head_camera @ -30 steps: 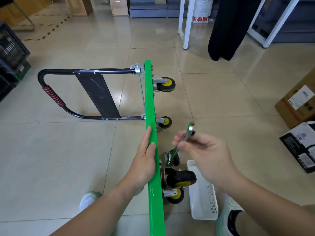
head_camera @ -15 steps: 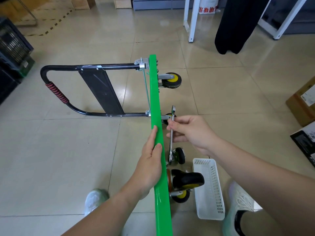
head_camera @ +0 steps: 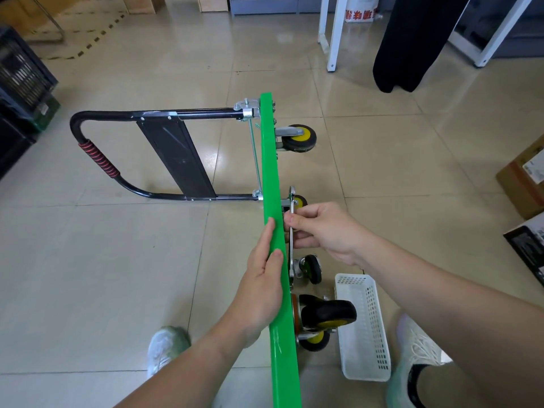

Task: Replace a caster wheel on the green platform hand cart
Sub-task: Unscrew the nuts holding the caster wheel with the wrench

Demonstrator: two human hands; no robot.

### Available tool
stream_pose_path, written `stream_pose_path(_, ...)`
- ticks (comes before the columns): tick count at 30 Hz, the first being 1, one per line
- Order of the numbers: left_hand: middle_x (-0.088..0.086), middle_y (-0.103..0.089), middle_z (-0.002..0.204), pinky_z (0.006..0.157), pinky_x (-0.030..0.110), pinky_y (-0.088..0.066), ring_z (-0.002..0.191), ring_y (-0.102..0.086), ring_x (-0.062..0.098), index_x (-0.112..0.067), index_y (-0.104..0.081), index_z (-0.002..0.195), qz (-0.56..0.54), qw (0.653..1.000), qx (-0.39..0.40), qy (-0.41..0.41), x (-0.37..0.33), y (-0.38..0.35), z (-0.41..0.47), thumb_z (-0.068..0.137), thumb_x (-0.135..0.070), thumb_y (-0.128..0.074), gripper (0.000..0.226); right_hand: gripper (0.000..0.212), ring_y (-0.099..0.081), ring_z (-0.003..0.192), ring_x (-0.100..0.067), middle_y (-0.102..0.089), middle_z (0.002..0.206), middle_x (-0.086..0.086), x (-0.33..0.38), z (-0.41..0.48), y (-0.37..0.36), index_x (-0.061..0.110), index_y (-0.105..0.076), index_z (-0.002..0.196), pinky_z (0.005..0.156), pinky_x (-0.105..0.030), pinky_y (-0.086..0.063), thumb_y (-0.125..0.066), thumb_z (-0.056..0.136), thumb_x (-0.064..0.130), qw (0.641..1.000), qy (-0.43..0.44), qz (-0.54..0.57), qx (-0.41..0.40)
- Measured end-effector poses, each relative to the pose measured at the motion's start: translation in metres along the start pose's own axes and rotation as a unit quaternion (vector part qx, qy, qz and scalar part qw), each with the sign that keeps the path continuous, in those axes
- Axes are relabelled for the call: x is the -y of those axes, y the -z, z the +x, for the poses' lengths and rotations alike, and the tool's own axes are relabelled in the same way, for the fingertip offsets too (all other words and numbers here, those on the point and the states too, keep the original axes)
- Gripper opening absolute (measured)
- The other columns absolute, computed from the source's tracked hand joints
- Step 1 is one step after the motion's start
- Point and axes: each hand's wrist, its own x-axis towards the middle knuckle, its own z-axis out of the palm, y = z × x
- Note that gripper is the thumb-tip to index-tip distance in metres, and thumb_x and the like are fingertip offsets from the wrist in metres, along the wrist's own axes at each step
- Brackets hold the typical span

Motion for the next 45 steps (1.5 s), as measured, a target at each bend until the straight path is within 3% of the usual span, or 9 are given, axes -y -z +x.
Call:
stream_pose_path(2, -0.026, -0.031, 0.159, 0.107, 0.017, -0.033, 0.141, -0.035, -0.005, -0.067, -0.022, 0.149, 0.001, 1.0, 0.003, 0.002, 0.0, 0.0, 0.0, 0.111, -0.033, -0.031, 0.051, 0.02, -0.075, 0.088, -0.024, -0.077, 0.097, -0.012, -0.002, 0.005, 0.001, -0.001, -0.07, 0.108, 0.076, -0.031, -0.062, -0.068, 0.092, 0.01, 1.0, -0.015, -0.002, -0.009)
stream_pose_path(6, -0.024, -0.031, 0.16, 0.121, 0.028, -0.027, 0.144, -0.034, -0.003, -0.069, -0.023, 0.147, -0.006, 1.0, -0.004, 0.004, 0.003, 0.0, 0.0, 0.111, -0.033, -0.031, 0.051, 0.023, -0.075, 0.089, -0.025, -0.077, 0.098, -0.014, -0.006, 0.013, 0.002, -0.005, -0.069, 0.108, 0.077, -0.033, -0.062, -0.07, 0.09, 0.009, 0.999, -0.044, -0.007, -0.027)
stream_pose_path(12, -0.023, -0.029, 0.161, 0.116, 0.022, -0.026, 0.144, -0.033, -0.003, -0.067, -0.023, 0.149, -0.012, 1.0, -0.003, 0.003, 0.002, -0.001, 0.0, 0.112, -0.031, -0.031, 0.052, 0.019, -0.075, 0.086, -0.027, -0.075, 0.097, -0.019, -0.021, 0.014, 0.002, -0.007, -0.069, 0.105, 0.074, -0.033, -0.061, -0.067, 0.092, 0.008, 0.996, -0.084, -0.002, 0.016)
stream_pose_path(16, -0.024, -0.029, 0.16, 0.096, 0.009, -0.031, 0.142, -0.035, -0.001, -0.065, -0.021, 0.15, -0.015, 1.0, 0.006, 0.01, 0.001, 0.0, 0.0, 0.112, -0.032, -0.03, 0.052, 0.014, -0.075, 0.086, -0.027, -0.076, 0.097, -0.017, -0.013, 0.008, 0.004, -0.003, -0.07, 0.102, 0.077, -0.034, -0.062, -0.068, 0.092, 0.007, 0.998, -0.057, -0.009, 0.002)
stream_pose_path(25, -0.022, -0.03, 0.161, 0.114, 0.02, -0.025, 0.144, -0.032, -0.003, -0.063, -0.024, 0.151, -0.008, 1.0, -0.002, -0.006, 0.004, 0.0, 0.003, 0.112, -0.03, -0.032, 0.052, 0.024, -0.072, 0.086, -0.009, -0.077, 0.086, 0.002, -0.012, -0.075, -0.01, 0.012, -0.073, 0.093, 0.079, -0.018, -0.056, -0.07, 0.083, -0.009, 0.988, 0.152, -0.037, 0.001)
stream_pose_path(30, -0.022, -0.032, 0.16, 0.121, 0.027, -0.025, 0.144, -0.034, -0.001, -0.062, -0.027, 0.151, -0.019, 1.0, -0.004, -0.006, 0.003, 0.001, 0.0, 0.11, -0.033, -0.035, 0.051, 0.029, -0.074, 0.091, -0.015, -0.076, 0.099, 0.001, -0.061, -0.112, -0.014, 0.014, -0.078, 0.098, 0.082, -0.026, -0.059, -0.078, 0.077, -0.006, 0.919, 0.342, -0.194, -0.038)
stream_pose_path(33, -0.022, -0.034, 0.161, 0.123, 0.035, -0.027, 0.145, -0.036, 0.002, -0.068, -0.027, 0.146, -0.029, 1.0, 0.002, -0.009, 0.003, -0.001, -0.001, 0.097, -0.047, -0.036, 0.054, 0.024, -0.075, 0.09, -0.018, -0.077, 0.1, -0.007, -0.056, -0.119, -0.013, 0.002, -0.078, 0.1, 0.083, -0.026, -0.059, -0.08, 0.076, -0.004, 0.902, 0.386, -0.174, -0.08)
stream_pose_path(38, -0.022, -0.032, 0.16, 0.091, 0.013, -0.036, 0.137, -0.041, -0.001, -0.069, -0.022, 0.147, -0.015, 1.0, -0.003, 0.004, 0.001, -0.003, -0.001, 0.111, -0.035, -0.029, 0.05, 0.018, -0.075, 0.086, -0.022, -0.078, 0.088, -0.004, -0.007, -0.098, -0.004, 0.014, -0.074, 0.092, 0.081, -0.028, -0.061, -0.074, 0.076, 0.007, 0.963, 0.241, 0.006, -0.12)
stream_pose_path(45, -0.028, -0.029, 0.158, 0.081, 0.001, -0.033, 0.126, -0.04, -0.016, -0.066, -0.022, 0.15, -0.011, 1.0, -0.001, 0.014, -0.001, -0.003, -0.002, 0.112, -0.032, -0.029, 0.052, 0.006, -0.073, 0.075, -0.02, -0.073, 0.083, -0.008, 0.004, -0.031, 0.012, 0.004, -0.072, 0.095, 0.067, -0.028, -0.061, -0.067, 0.092, 0.007, 0.992, 0.075, 0.012, -0.106)
